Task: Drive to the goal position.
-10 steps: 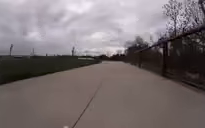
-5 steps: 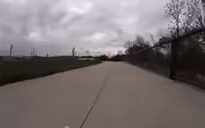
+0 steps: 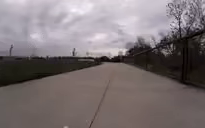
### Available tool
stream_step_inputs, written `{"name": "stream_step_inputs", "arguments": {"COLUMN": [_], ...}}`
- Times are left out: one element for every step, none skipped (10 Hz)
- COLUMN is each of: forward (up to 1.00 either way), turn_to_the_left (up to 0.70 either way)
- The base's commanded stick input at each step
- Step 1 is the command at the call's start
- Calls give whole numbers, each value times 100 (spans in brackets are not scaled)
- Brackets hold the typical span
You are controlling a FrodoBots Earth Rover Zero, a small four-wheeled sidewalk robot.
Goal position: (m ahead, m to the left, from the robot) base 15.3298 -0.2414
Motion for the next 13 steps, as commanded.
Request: {"name": "stream_step_inputs", "arguments": {"forward": [100,100,100,100,100,100,100,100,100,100,100,100,100], "turn_to_the_left": [0,0,0,0,0,0,0,0,0,0,0,0,0]}}
